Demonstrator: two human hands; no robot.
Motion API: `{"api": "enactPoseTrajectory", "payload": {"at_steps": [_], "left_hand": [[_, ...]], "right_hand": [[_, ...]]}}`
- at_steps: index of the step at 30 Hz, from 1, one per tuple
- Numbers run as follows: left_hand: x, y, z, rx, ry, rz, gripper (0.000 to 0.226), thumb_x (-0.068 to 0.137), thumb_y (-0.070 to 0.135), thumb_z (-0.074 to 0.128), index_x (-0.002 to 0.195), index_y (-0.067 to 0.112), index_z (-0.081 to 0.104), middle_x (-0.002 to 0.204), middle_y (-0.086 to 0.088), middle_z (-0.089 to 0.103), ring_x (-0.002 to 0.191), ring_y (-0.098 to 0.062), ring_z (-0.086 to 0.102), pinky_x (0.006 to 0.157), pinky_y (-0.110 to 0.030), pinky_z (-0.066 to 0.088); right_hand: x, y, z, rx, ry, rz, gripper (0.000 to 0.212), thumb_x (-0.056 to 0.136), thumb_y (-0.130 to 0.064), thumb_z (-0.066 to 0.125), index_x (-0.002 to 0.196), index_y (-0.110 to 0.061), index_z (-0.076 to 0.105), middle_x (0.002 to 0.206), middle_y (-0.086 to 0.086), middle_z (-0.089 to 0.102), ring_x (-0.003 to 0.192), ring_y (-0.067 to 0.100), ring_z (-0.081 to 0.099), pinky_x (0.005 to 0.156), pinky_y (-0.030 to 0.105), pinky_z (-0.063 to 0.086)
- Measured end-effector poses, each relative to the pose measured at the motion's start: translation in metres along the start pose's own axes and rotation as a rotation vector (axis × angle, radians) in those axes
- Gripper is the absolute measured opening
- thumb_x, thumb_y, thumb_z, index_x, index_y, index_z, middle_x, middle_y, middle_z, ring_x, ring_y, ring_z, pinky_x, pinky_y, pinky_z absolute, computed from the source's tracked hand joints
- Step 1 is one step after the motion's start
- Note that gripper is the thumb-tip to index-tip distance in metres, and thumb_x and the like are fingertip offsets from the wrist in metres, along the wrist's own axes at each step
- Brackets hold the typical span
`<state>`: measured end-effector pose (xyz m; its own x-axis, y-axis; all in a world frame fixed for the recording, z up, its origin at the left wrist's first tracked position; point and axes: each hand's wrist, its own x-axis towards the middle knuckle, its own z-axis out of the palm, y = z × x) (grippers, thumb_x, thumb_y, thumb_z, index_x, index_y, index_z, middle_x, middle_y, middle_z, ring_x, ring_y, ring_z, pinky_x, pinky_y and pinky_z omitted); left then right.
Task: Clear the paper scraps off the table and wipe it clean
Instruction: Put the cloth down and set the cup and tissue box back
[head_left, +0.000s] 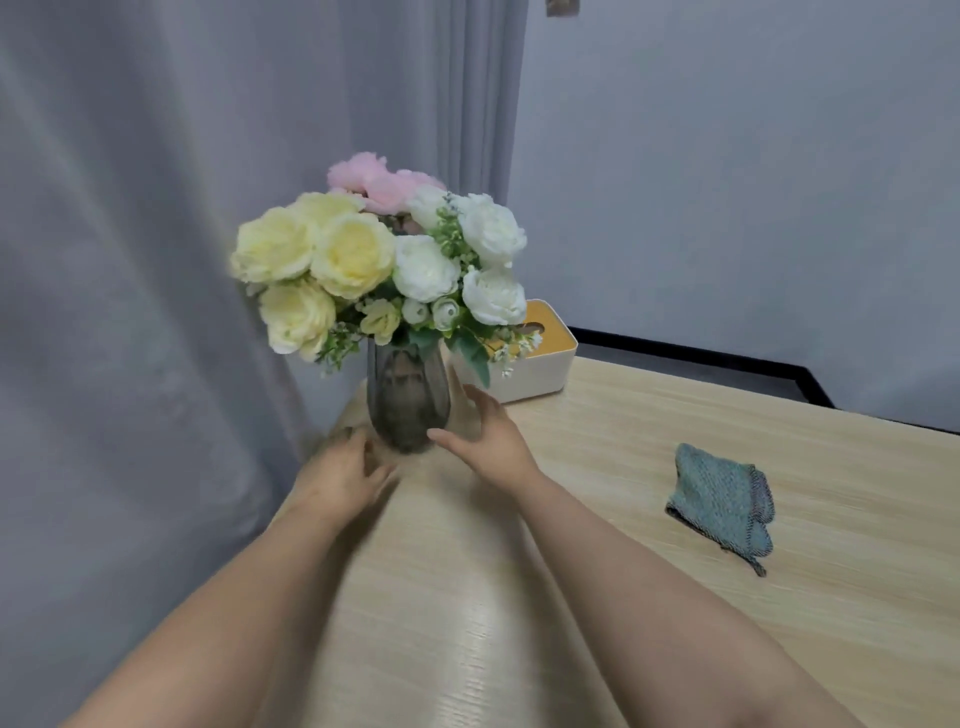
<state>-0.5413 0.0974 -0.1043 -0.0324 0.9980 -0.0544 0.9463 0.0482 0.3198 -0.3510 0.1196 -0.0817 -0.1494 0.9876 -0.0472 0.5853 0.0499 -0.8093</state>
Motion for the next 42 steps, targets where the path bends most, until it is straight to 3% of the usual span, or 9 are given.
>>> {"api": "enactPoseTrajectory", "payload": {"at_steps": [5, 7, 13, 17, 20, 25, 33, 39, 42], "left_hand": [[0.027, -0.013, 0.0, -0.461, 0.038, -0.038, 0.101, 0.065, 0.046, 0.081, 0.144, 0.017, 0.024, 0.141, -0.007, 0.033, 0.128, -0.025, 0.039, 0.105, -0.039, 0.038], [0.043, -0.01, 0.001, -0.62, 0.019, 0.068, 0.112, 0.051, 0.053, 0.086, 0.141, 0.028, 0.024, 0.137, 0.001, 0.04, 0.128, -0.017, 0.041, 0.107, -0.04, 0.038], [0.058, 0.006, 0.005, -0.914, 0.082, 0.146, 0.088, 0.055, 0.017, 0.09, 0.124, 0.024, 0.037, 0.112, 0.016, 0.055, 0.101, 0.009, 0.052, 0.088, -0.013, 0.047], [0.053, 0.014, 0.0, -0.904, 0.125, 0.147, 0.084, 0.056, 0.015, 0.09, 0.123, 0.027, 0.041, 0.108, 0.015, 0.055, 0.095, 0.003, 0.052, 0.071, 0.0, 0.04], [0.047, 0.027, -0.01, -0.894, 0.098, 0.166, 0.09, 0.057, 0.021, 0.089, 0.132, 0.022, 0.039, 0.118, 0.01, 0.055, 0.104, -0.007, 0.053, 0.079, -0.012, 0.04], [0.033, 0.069, -0.038, -0.891, 0.112, 0.249, 0.081, 0.056, 0.028, 0.09, 0.123, 0.035, 0.044, 0.111, 0.015, 0.062, 0.1, -0.005, 0.061, 0.078, -0.015, 0.047], [-0.013, 0.192, -0.085, -0.827, 0.157, 0.414, 0.086, 0.056, 0.031, 0.088, 0.128, 0.024, 0.042, 0.117, 0.009, 0.058, 0.109, -0.016, 0.059, 0.089, -0.028, 0.05], [-0.076, 0.308, -0.108, -0.827, 0.179, 0.516, 0.093, 0.066, 0.029, 0.085, 0.142, 0.015, 0.031, 0.107, 0.018, 0.047, 0.101, -0.008, 0.05, 0.073, -0.008, 0.04], [-0.106, 0.364, -0.106, -0.851, 0.155, 0.572, 0.093, 0.063, 0.031, 0.086, 0.139, 0.021, 0.033, 0.11, 0.016, 0.047, 0.099, -0.007, 0.05, 0.073, -0.015, 0.043]], "right_hand": [[0.031, -0.023, 0.035, 0.15, 0.083, -0.012, 0.108, 0.058, -0.062, 0.077, 0.145, -0.028, 0.024, 0.147, -0.004, 0.033, 0.133, 0.013, 0.035, 0.111, 0.038, 0.034], [0.044, -0.026, 0.043, 0.23, 0.146, -0.015, 0.109, 0.047, -0.068, 0.078, 0.138, -0.03, 0.033, 0.139, -0.004, 0.044, 0.128, 0.014, 0.044, 0.107, 0.041, 0.04], [0.057, -0.036, 0.045, 0.272, 0.249, -0.036, 0.081, 0.059, -0.033, 0.087, 0.128, -0.016, 0.047, 0.123, 0.0, 0.057, 0.115, 0.015, 0.053, 0.095, 0.028, 0.045], [0.05, -0.038, 0.036, 0.267, 0.248, 0.004, 0.071, 0.067, -0.031, 0.083, 0.127, -0.02, 0.046, 0.121, -0.005, 0.059, 0.107, 0.009, 0.054, 0.081, 0.017, 0.039], [0.037, -0.042, 0.02, 0.264, 0.275, 0.031, 0.072, 0.068, -0.037, 0.08, 0.13, -0.026, 0.045, 0.122, -0.008, 0.061, 0.111, 0.014, 0.057, 0.081, 0.018, 0.038], [0.013, -0.057, -0.032, 0.297, 0.336, 0.011, 0.054, 0.071, -0.031, 0.08, 0.114, -0.032, 0.049, 0.099, -0.015, 0.059, 0.096, 0.006, 0.057, 0.077, 0.014, 0.041], [-0.069, -0.072, -0.164, 0.315, 0.444, -0.097, 0.06, 0.068, -0.038, 0.081, 0.12, -0.033, 0.05, 0.102, -0.014, 0.057, 0.099, 0.011, 0.056, 0.093, 0.032, 0.049], [-0.148, -0.064, -0.268, 0.308, 0.537, -0.158, 0.057, 0.067, -0.041, 0.081, 0.115, -0.032, 0.052, 0.106, -0.012, 0.061, 0.101, 0.012, 0.059, 0.092, 0.035, 0.052], [-0.19, -0.049, -0.317, 0.295, 0.584, -0.176, 0.055, 0.068, -0.039, 0.081, 0.114, -0.031, 0.052, 0.108, -0.011, 0.062, 0.1, 0.012, 0.059, 0.089, 0.032, 0.051]]}}
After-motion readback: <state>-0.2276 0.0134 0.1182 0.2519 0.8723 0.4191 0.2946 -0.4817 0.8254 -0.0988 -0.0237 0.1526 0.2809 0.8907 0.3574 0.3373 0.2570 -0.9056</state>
